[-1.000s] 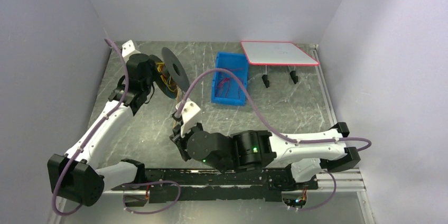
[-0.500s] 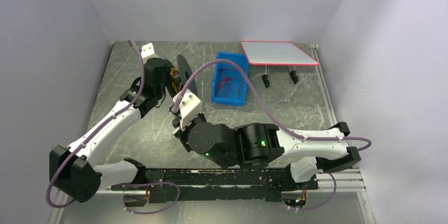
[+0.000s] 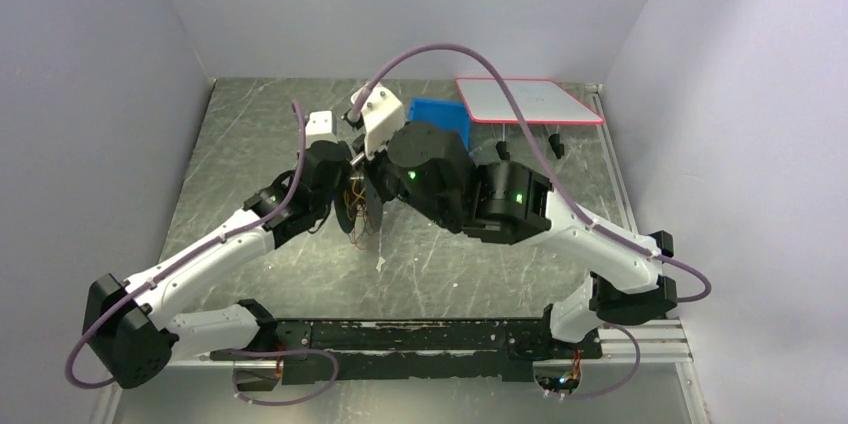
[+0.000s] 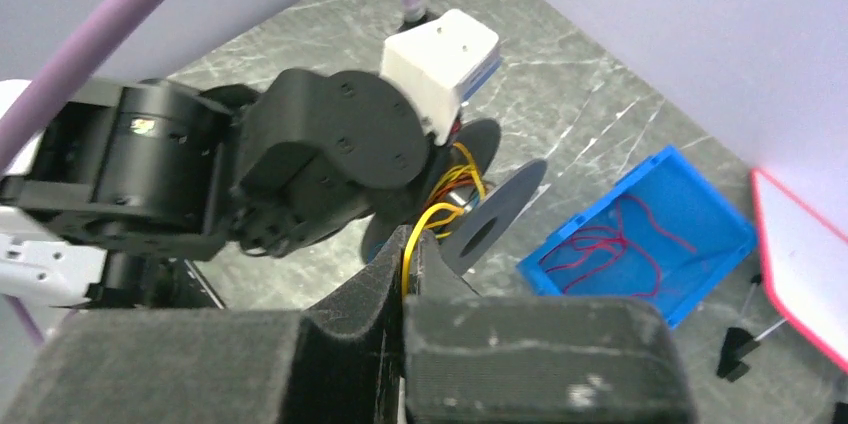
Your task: Wrap the cables
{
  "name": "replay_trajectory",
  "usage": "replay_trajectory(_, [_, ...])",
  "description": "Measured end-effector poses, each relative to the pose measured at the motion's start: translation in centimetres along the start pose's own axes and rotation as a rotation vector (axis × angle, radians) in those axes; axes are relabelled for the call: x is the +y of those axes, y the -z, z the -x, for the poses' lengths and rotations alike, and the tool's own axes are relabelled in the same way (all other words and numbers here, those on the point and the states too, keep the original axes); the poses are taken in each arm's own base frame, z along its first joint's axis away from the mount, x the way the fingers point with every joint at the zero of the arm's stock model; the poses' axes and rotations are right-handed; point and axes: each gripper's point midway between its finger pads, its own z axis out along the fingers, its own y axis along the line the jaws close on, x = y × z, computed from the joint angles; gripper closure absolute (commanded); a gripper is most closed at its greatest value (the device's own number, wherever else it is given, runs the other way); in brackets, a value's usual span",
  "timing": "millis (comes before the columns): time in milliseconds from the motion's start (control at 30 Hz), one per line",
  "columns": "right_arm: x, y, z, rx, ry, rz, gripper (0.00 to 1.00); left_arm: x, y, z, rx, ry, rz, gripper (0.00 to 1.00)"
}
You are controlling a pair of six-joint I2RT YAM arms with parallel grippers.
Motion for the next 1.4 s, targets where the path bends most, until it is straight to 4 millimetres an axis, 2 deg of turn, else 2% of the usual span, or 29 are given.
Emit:
replay_trajectory(100, [-1.6,-0.4,0.5,0.01,0.028,-0.005,1.0,0.0,0.9,-0.6,0.005,-0.021,-0.02,0.93])
replay_trajectory(200, [-3.5,-1.1,0.0,0.031,0.061,-0.036,1.0,0.6,1.8,-1.4,0.012,-0.043,-0.033,0.93])
replay_trajectory(367, [-8.0,-2.4,-1.4,0.079,0.102,-0.14,1.0,0.8,3.4,-3.1,0.035,-0.085,-0.084,0.93])
replay_trajectory(467, [-10.2,-2.9,-1.6,0.084,0.106,-0.189,1.0,0.6,3.9,-3.8,0.053,-0.102,-0.115,0.93])
replay_trajectory(600, [-13.4,-3.6,-1.6,0.076,0.092,-0.259,1.0,-0.2,5.1,-4.4,0.069,-0.122,-0.187,0.93])
replay_trajectory(733, [-16.2,-4.6,-2.9,0.094,0.072,-0.32,1.0,-1.7,6.7,-4.8,0.083,-0.141,-0.278,0.93])
replay_trajectory(900, [-19.9,-6.3,-7.1,0.167,0.024,-0.382,1.0,-2.4,8.9,-4.9,0.115,-0.159,-0.38,0.93])
replay_trajectory(1000, [-21.9,-6.8,-10.1,0.212,-0.025,-0.411,1.0,-2.7,10.7,-3.6,0.094,-0.167,-0.461,0.93])
replay_trajectory(1100, [-23.3,-6.7,-13.6,0.254,-0.092,-0.423,1.0,-3.2,12.9,-1.5,0.044,-0.168,-0.551,0.93])
replay_trajectory(1200, [-23.9,-6.1,-16.7,0.276,-0.171,-0.419,1.0,-3.8,14.9,0.5,-0.002,-0.172,-0.633,0.93])
replay_trajectory(1267, [-23.5,-5.5,-18.8,0.281,-0.232,-0.398,1.0,-4.3,16.1,1.8,-0.032,-0.171,-0.68,0.93])
replay_trajectory(1400, [-22.6,-4.9,-21.1,0.261,-0.325,-0.358,1.0,-4.6,17.6,3.6,-0.075,-0.164,-0.729,0.93])
